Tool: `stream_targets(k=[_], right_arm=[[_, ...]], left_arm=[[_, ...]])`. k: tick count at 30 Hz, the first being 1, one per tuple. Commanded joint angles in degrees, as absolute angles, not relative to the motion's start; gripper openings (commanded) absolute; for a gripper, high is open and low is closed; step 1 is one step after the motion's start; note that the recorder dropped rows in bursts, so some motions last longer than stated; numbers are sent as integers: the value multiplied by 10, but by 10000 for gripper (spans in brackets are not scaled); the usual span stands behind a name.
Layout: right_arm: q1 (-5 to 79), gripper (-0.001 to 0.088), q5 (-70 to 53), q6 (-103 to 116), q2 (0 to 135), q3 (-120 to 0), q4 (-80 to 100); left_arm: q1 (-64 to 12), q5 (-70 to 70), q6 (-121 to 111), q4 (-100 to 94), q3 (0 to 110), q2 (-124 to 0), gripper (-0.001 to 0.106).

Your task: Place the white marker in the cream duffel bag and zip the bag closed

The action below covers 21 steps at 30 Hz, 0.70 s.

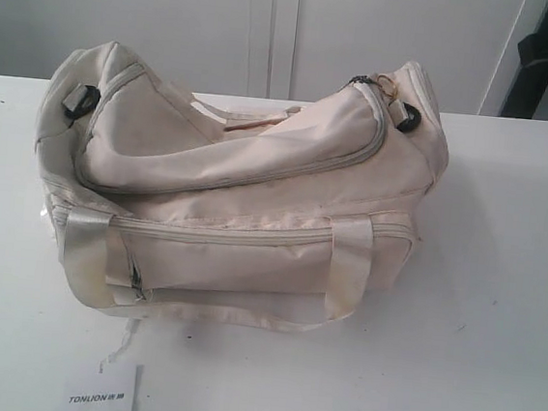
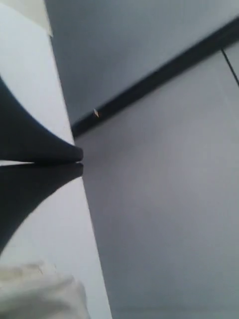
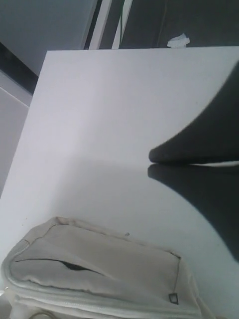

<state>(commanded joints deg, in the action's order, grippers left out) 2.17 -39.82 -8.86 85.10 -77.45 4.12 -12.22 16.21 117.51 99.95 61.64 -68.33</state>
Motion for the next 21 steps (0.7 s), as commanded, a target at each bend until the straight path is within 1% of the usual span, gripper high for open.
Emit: stream_targets(k=[8,10,13,17,21], right_arm=[[22,0,-403,-89,851,-766,8],[22,0,-413,-89,850,-766,5],[22,0,-438,-93,848,-766,7],[22,0,-480,-102,847,-766,41],[11,0,-508,-100,847,-766,64]], left_arm=[[-122,-298,1119,999,566,-661,0],[-122,-376,1084,933,552,-661,0],[-122,-416,922,752,551,-661,0],[-114,-380,621,458,551,-660,0],[-97,-371,373,218,551,-659,0]])
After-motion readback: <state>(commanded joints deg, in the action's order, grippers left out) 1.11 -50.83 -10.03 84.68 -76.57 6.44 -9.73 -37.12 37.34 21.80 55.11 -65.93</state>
